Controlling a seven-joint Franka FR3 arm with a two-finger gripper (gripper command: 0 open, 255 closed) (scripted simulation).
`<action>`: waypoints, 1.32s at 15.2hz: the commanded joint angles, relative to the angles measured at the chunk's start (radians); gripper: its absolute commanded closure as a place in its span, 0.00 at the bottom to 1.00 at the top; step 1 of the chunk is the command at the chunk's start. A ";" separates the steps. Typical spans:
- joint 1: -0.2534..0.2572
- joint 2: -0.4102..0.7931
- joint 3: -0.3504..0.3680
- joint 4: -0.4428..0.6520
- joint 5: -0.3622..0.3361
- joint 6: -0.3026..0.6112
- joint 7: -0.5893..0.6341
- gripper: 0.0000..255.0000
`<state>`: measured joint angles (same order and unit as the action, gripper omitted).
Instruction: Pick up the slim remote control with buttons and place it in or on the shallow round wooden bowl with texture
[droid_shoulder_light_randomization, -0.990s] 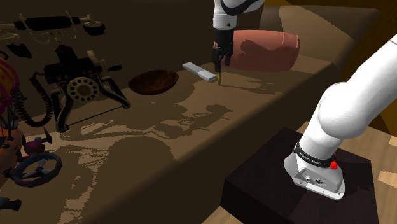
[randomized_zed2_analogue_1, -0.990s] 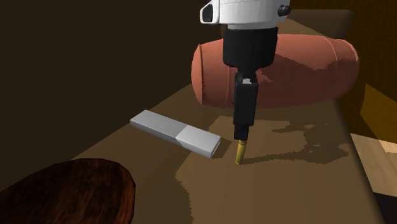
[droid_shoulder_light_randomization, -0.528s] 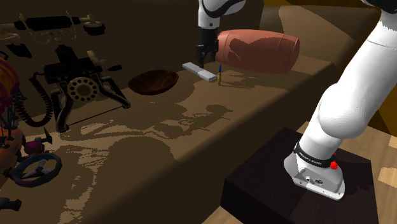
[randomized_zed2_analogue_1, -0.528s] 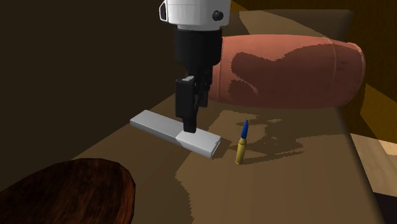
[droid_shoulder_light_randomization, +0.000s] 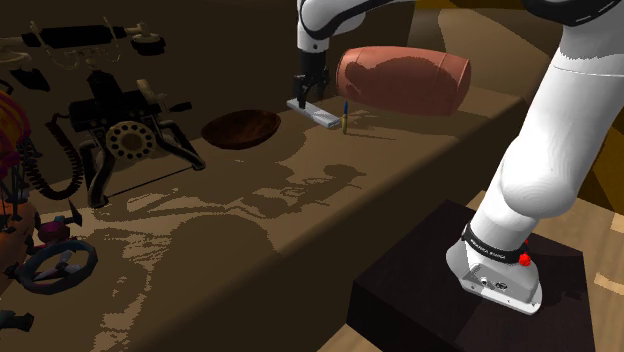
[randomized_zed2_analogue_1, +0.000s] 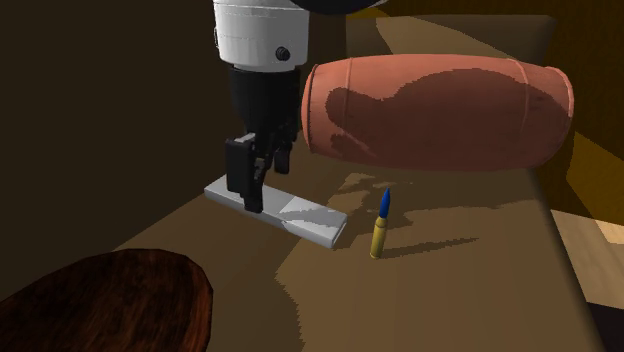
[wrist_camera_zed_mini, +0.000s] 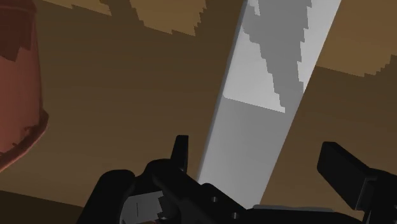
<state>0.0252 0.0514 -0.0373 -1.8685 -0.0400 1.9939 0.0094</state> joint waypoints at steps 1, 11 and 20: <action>-0.001 0.008 -0.001 -0.015 0.000 0.024 -0.001 0.00; -0.002 0.019 -0.002 -0.037 0.000 0.056 -0.001 0.00; -0.002 0.019 -0.002 -0.036 0.000 0.056 -0.001 1.00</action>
<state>0.0232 0.0700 -0.0391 -1.9048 -0.0399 2.0500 0.0085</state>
